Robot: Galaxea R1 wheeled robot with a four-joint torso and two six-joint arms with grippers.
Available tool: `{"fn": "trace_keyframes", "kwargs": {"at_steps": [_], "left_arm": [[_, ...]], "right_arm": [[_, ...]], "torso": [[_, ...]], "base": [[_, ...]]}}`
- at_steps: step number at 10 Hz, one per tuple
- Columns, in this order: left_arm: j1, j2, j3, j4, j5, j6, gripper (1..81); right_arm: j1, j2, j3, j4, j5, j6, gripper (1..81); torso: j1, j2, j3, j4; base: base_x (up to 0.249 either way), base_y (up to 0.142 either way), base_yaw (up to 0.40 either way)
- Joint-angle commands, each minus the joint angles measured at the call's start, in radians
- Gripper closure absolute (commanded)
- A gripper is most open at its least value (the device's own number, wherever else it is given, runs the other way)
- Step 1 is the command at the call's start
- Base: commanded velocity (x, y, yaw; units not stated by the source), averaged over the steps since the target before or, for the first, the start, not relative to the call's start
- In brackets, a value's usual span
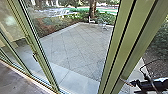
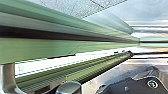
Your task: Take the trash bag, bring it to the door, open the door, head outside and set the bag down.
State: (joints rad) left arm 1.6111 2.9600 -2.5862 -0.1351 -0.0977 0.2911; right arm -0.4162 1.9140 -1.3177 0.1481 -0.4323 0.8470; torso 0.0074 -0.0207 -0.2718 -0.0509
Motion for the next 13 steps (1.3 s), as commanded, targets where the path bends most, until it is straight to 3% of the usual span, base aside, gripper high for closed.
{"fn": "trace_keyframes", "kwargs": {"at_steps": [1,6,13], "left_arm": [[0.016,0.002,0.008,0.008,0.081,0.005,81.1],[0.016,0.015,0.009,0.009,0.081,0.007,81.1],[0.016,0.018,0.008,0.017,0.079,0.008,81.1]], "right_arm": [[0.273,-0.154,-0.066,-0.045,0.070,0.061,1.0],[0.377,-0.197,-0.026,-0.183,-0.031,0.064,1.0],[0.496,-0.209,-0.006,-0.364,-0.242,0.058,1.0]], "torso": [[0.000,0.000,0.000,0.000],[0.000,0.000,0.000,0.000],[0.001,0.001,0.000,0.000]], "base": [[0.000,0.000,0.000],[0.000,0.000,0.000],[0.000,0.000,0.000]]}}
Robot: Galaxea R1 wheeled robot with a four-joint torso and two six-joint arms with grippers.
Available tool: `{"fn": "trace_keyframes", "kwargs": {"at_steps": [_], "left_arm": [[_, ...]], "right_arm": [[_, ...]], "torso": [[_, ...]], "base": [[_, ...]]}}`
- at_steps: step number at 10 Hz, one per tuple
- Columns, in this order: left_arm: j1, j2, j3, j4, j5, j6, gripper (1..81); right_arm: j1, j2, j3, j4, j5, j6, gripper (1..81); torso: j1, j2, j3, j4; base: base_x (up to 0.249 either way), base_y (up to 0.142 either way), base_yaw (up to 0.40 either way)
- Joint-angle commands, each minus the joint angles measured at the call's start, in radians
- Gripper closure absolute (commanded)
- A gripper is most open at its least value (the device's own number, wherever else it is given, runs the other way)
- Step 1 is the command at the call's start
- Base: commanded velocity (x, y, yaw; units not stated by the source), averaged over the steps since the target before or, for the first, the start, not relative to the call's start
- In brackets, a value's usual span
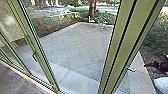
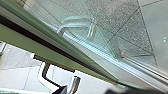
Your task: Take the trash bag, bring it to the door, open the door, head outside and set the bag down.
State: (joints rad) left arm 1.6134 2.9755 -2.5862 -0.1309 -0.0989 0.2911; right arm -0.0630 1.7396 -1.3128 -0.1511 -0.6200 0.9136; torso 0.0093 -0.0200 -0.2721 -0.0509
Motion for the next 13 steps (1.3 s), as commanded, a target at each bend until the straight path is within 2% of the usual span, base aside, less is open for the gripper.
{"fn": "trace_keyframes", "kwargs": {"at_steps": [1,2,3,4,6,7,8,10,11,13], "left_arm": [[0.013,0.002,0.008,0.013,0.081,0.008,81.1],[0.013,0.001,0.008,0.013,0.081,0.008,81.1],[0.013,0.001,0.008,0.011,0.081,0.008,81.1],[0.013,0.002,0.008,0.011,0.081,0.008,81.1],[0.013,0.001,0.008,0.011,0.082,0.008,81.1],[0.013,0.001,0.008,0.011,0.081,0.007,81.1],[0.013,0.002,0.008,0.011,0.082,0.007,81.1],[0.013,0.001,0.008,0.011,0.082,0.007,81.1],[0.013,0.001,0.008,0.010,0.082,0.007,81.1],[0.013,0.002,0.008,0.010,0.082,0.007,81.1]], "right_arm": [[0.160,-0.035,-0.011,-0.100,-0.099,-0.009,1.0],[0.179,-0.036,-0.008,-0.148,-0.145,-0.010,1.0],[0.195,-0.039,-0.008,-0.162,-0.168,-0.010,1.0],[0.197,-0.042,-0.011,-0.171,-0.176,-0.012,1.0],[0.209,-0.044,-0.022,-0.203,-0.205,-0.013,1.0],[0.214,-0.044,-0.025,-0.208,-0.218,-0.013,1.0],[0.214,-0.047,-0.032,-0.219,-0.221,-0.015,1.0],[0.214,-0.049,-0.060,-0.231,-0.239,-0.047,1.0],[0.208,-0.047,-0.081,-0.229,-0.242,-0.071,1.0],[0.211,-0.050,-0.098,-0.231,-0.256,-0.110,1.0]], "torso": [[0.000,0.000,0.000,0.000],[0.000,0.000,0.000,0.000],[0.000,0.000,0.000,0.000],[0.001,0.000,0.098,0.000],[0.001,0.001,0.125,0.000],[0.001,0.001,0.057,0.000],[0.001,0.001,0.089,0.000],[-0.001,0.000,0.110,0.000],[-0.001,0.000,0.151,-0.037],[-0.001,0.000,0.167,-0.056]], "base": [[0.000,0.000,0.000],[0.000,0.000,0.000],[0.000,0.000,0.000],[0.000,0.000,0.000],[0.000,0.000,0.000],[0.000,0.000,0.000],[0.000,0.000,0.000],[0.000,0.000,0.000],[0.000,0.000,0.000],[0.000,0.000,0.000]]}}
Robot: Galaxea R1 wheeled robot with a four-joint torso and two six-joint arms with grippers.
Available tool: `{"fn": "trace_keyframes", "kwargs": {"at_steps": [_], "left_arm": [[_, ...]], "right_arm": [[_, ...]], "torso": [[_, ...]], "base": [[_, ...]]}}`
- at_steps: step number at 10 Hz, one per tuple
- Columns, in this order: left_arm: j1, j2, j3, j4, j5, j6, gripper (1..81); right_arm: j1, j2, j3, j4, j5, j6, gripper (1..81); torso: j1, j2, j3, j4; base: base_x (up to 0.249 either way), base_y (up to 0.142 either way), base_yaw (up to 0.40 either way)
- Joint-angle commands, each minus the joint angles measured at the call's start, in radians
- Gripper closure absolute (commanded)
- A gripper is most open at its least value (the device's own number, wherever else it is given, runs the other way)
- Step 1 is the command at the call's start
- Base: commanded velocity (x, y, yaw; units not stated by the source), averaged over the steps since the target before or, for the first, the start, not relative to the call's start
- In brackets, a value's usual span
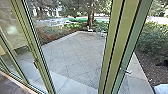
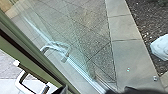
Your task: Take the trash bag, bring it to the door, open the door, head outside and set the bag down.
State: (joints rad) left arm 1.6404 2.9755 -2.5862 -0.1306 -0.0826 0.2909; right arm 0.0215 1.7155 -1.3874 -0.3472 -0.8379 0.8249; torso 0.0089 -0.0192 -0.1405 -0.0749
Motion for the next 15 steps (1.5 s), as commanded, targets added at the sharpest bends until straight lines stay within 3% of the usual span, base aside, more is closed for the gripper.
{"fn": "trace_keyframes", "kwargs": {"at_steps": [1,2,3,4,5,8,12,15], "left_arm": [[-0.014,0.002,0.008,0.009,0.066,0.007,81.1],[-0.014,-0.001,0.008,0.009,0.066,0.007,81.1],[-0.014,-0.001,0.008,0.009,0.066,0.007,81.1],[-0.014,-0.001,0.008,0.009,0.066,0.005,81.1],[-0.014,-0.001,0.008,0.008,0.067,0.005,81.1],[-0.014,-0.001,0.008,-0.001,0.067,0.004,81.1],[-0.014,0.001,0.008,-0.003,0.067,-0.004,81.1],[-0.014,-0.001,0.008,-0.004,0.067,-0.006,81.1]], "right_arm": [[0.128,-0.020,-0.031,-0.041,-0.040,-0.036,1.0],[0.129,-0.006,-0.037,-0.058,-0.041,-0.035,1.0],[0.134,0.003,-0.044,-0.075,-0.052,-0.036,1.0],[0.131,0.015,-0.050,-0.095,-0.058,-0.036,1.0],[0.122,0.032,-0.059,-0.131,-0.058,-0.038,1.0],[0.117,0.083,-0.157,-0.240,-0.046,-0.059,1.0],[0.152,0.146,-0.333,-0.242,-0.015,-0.199,1.0],[0.171,0.164,-0.383,-0.242,-0.013,-0.244,1.0]], "torso": [[0.000,0.000,0.057,-0.047],[0.000,0.000,0.090,-0.065],[0.000,0.000,0.043,-0.032],[-0.001,-0.001,0.069,-0.049],[-0.002,-0.002,0.077,-0.056],[-0.003,-0.002,0.083,-0.058],[-0.004,-0.003,0.083,-0.058],[-0.005,-0.003,0.083,-0.058]], "base": [[0.000,0.000,0.000],[0.000,0.000,0.000],[0.000,0.000,0.000],[0.000,0.000,0.000],[0.000,0.000,0.000],[0.000,0.000,0.000],[0.000,0.000,0.000],[0.000,0.000,0.000]]}}
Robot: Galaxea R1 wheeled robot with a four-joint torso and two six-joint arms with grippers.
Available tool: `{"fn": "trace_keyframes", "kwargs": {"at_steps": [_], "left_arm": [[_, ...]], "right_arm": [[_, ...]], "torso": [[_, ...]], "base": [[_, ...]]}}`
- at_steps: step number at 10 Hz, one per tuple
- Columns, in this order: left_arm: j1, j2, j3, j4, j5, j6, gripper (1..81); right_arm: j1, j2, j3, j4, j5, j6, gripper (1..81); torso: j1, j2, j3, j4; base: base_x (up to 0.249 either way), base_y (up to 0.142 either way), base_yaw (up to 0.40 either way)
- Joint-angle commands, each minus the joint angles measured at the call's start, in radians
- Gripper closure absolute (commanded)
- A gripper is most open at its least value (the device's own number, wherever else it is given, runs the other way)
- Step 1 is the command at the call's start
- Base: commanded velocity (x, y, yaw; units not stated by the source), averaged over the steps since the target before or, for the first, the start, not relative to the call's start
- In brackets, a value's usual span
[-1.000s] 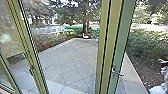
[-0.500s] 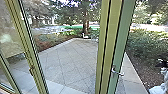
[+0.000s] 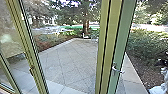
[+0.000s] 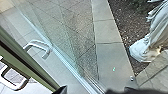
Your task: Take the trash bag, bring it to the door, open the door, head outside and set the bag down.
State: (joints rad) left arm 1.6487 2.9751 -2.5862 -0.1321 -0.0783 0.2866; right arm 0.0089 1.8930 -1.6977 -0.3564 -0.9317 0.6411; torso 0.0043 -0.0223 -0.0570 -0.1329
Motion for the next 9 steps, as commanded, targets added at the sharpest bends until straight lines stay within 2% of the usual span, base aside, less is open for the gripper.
{"fn": "trace_keyframes", "kwargs": {"at_steps": [1,5,7,9], "left_arm": [[-0.022,0.001,0.008,-0.003,0.063,0.000,81.1],[-0.022,0.010,0.008,-0.001,0.063,0.000,81.1],[-0.022,0.013,0.008,-0.001,0.063,0.000,81.1],[-0.022,0.019,0.008,0.003,0.063,0.000,81.1]], "right_arm": [[0.189,-0.015,-0.065,-0.239,0.080,-0.064,1.0],[0.190,-0.030,-0.051,-0.319,0.073,-0.073,1.0],[0.133,-0.035,-0.055,-0.395,0.073,-0.072,1.0],[0.082,-0.035,-0.097,-0.426,0.076,-0.073,1.0]], "torso": [[0.000,0.000,0.000,0.000],[0.000,0.000,0.000,0.000],[0.000,0.000,0.000,0.000],[0.001,0.000,0.000,0.000]], "base": [[0.000,0.000,0.000],[0.000,0.000,0.000],[0.000,0.000,0.000],[0.000,0.000,0.000]]}}
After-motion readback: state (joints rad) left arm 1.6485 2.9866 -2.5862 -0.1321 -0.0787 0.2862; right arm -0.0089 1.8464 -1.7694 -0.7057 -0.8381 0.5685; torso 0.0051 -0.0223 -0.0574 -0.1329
